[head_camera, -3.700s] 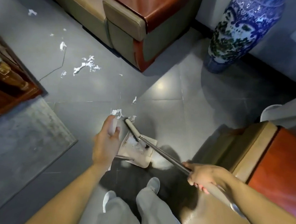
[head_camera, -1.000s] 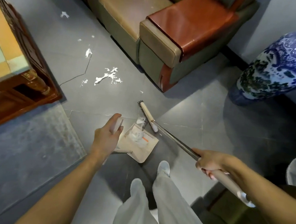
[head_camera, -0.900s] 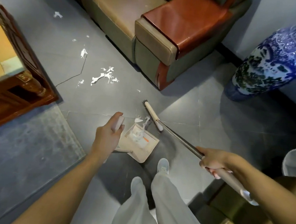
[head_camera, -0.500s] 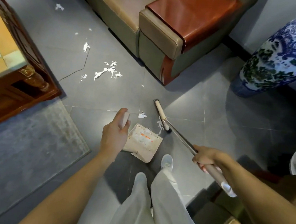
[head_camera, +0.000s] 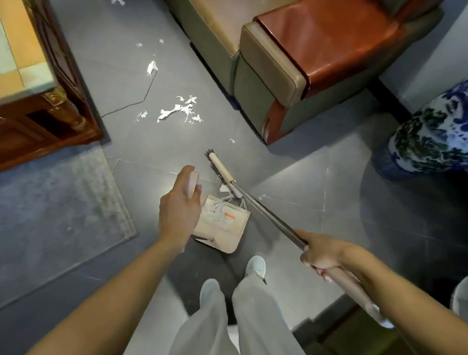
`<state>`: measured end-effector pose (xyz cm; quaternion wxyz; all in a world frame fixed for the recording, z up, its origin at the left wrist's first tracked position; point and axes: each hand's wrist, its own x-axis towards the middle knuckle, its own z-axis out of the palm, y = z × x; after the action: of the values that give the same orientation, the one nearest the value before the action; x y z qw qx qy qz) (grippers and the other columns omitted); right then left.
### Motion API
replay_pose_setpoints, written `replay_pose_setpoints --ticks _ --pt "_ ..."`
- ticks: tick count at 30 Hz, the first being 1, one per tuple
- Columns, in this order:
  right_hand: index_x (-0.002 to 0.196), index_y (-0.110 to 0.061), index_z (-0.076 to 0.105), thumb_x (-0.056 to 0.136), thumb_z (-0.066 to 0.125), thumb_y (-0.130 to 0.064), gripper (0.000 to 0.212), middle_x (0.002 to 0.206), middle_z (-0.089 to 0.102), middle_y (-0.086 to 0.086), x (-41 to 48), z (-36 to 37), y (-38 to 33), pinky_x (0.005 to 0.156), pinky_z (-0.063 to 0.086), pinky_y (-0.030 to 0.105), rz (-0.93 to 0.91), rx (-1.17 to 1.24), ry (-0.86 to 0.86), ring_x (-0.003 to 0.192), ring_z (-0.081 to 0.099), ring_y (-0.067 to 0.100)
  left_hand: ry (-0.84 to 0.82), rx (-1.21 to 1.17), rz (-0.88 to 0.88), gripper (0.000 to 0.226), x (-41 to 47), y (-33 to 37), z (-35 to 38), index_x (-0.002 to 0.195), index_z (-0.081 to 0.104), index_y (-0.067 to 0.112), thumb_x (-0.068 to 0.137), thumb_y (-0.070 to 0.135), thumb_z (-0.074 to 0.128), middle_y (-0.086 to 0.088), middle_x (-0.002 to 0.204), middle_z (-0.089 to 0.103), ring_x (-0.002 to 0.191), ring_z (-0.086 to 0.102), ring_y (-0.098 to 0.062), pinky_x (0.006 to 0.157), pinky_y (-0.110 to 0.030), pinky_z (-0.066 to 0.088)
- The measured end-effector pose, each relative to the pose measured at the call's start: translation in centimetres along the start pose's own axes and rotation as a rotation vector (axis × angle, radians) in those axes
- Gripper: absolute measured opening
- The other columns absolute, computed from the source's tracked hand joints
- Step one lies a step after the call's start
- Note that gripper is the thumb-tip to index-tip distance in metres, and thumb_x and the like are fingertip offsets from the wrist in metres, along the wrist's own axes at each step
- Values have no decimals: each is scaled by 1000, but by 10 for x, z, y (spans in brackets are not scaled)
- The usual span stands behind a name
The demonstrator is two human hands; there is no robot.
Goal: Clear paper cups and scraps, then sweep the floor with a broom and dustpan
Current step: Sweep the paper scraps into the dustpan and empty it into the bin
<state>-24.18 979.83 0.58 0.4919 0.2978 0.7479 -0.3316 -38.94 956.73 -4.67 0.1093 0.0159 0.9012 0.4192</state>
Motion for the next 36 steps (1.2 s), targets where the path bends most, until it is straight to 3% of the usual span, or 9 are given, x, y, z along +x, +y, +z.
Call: replay_pose_setpoints --ticks 4,7,10,14,20,24,25,32,36 --pt "145 -25 29 90 42 2 63 66 54 12 32 -33 -19 40 46 23 -24 -113 63 38 50 16 10 -23 -37 31 11 5 8 125 45 45 98 30 51 7 98 53 90 51 -19 82 -28 43" --pt "140 -17 36 87 47 5 59 65 51 4 50 -43 -31 37 43 21 -38 -251 68 45 50 13 -10 8 -10 28 18 12 15 118 44 46 97 29 51 10 97 54 84 52 -18 76 -25 38" --pt "137 -12 41 86 51 5 55 72 54 5 57 -32 -33 40 43 20 -26 -281 -32 51 50 14 -35 37 14 29 23 14 19 114 42 48 95 29 53 2 98 63 78 59 -23 73 -25 41" --pt "142 -17 35 86 46 5 61 65 54 5 37 -17 -10 42 46 23 -51 -205 -171 47 50 13 -53 -18 9 30 28 11 17 113 44 52 94 31 53 -4 109 65 90 61 -25 82 -33 50" --pt "151 -33 18 92 44 0 73 58 50 4 -2 -16 30 42 44 21 -32 153 -172 40 44 8 -112 35 87 36 18 7 7 108 41 60 95 29 55 39 72 55 62 52 4 65 -18 42" --pt "151 -35 17 92 45 0 74 54 48 4 -14 -9 43 41 44 23 -16 223 -92 38 43 9 -174 76 109 34 12 6 6 111 42 57 94 31 56 7 49 44 50 44 -9 60 -28 42" --pt "150 -36 19 92 45 0 73 55 47 4 -16 -8 45 41 43 23 -12 238 -71 38 42 9 -188 84 112 33 11 7 6 110 42 57 94 32 56 6 50 40 51 42 -10 62 -30 45" --pt "151 -33 17 93 44 -1 71 74 55 14 -11 -13 63 44 47 25 59 218 60 49 49 16 -285 47 104 30 16 20 14 109 44 60 95 35 54 -9 72 58 72 58 -25 78 -43 55" --pt "146 -26 25 91 42 1 64 84 61 20 13 -24 66 60 52 36 67 114 86 63 57 27 -287 32 105 30 24 31 24 108 45 59 94 35 54 -12 89 64 83 61 -30 81 -44 55"
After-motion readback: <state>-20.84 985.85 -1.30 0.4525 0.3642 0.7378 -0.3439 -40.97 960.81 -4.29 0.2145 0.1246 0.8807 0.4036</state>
